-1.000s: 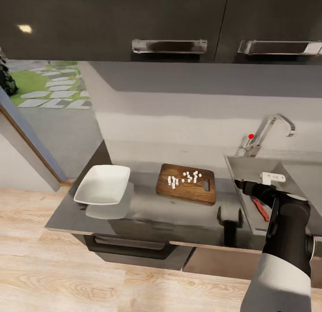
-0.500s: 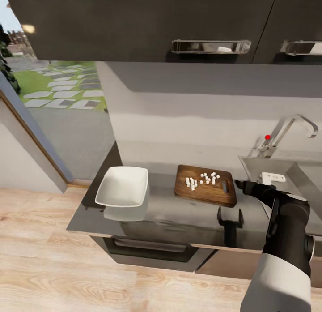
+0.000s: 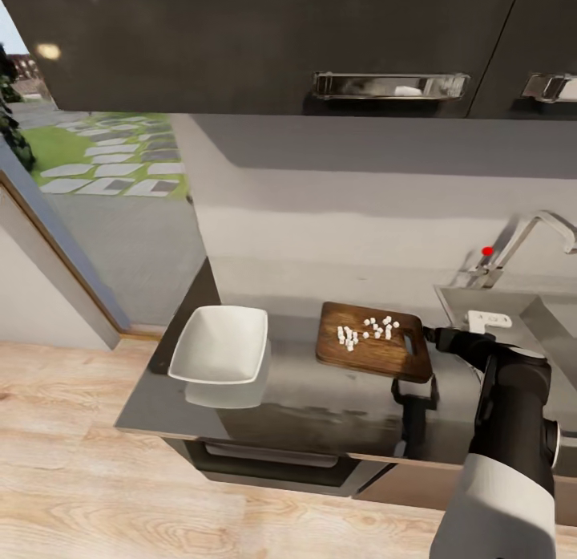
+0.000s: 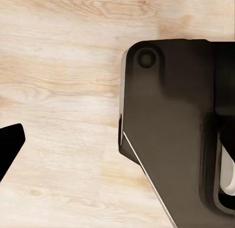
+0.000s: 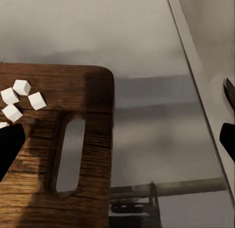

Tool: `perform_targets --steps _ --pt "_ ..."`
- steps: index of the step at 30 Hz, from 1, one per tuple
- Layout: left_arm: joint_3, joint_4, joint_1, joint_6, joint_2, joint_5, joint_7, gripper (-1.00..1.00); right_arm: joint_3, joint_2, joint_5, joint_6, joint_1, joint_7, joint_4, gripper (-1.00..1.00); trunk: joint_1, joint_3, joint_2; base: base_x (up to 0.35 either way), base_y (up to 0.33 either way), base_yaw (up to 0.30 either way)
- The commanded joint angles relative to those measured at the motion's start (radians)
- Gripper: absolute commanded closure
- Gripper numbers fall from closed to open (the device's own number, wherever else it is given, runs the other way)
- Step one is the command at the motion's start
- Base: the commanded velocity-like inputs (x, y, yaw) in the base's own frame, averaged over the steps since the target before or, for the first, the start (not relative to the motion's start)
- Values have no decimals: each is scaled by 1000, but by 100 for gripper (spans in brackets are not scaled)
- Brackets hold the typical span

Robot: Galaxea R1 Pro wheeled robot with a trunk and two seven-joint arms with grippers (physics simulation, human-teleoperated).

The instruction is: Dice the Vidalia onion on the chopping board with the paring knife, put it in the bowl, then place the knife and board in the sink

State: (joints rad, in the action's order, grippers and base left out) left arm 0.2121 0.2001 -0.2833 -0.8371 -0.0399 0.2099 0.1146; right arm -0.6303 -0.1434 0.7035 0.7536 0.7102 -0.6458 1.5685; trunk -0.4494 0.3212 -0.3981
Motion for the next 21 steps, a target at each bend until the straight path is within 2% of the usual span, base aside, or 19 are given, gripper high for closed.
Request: perform_targets --steps 1,14,21 --pt "9 2 -1 0 -1 3 8 -100 -2 -3 15 1 2 -10 1 -100 -1 2 -2 2 183 0" --pt "9 2 -1 0 -2 3 8 -100 -2 -7 22 1 2 -10 -4 -100 -1 2 -2 0 49 0" --pt "9 1 -1 0 1 3 8 -100 0 -8 23 1 2 -9 -4 -100 -1 2 -2 29 -150 0"
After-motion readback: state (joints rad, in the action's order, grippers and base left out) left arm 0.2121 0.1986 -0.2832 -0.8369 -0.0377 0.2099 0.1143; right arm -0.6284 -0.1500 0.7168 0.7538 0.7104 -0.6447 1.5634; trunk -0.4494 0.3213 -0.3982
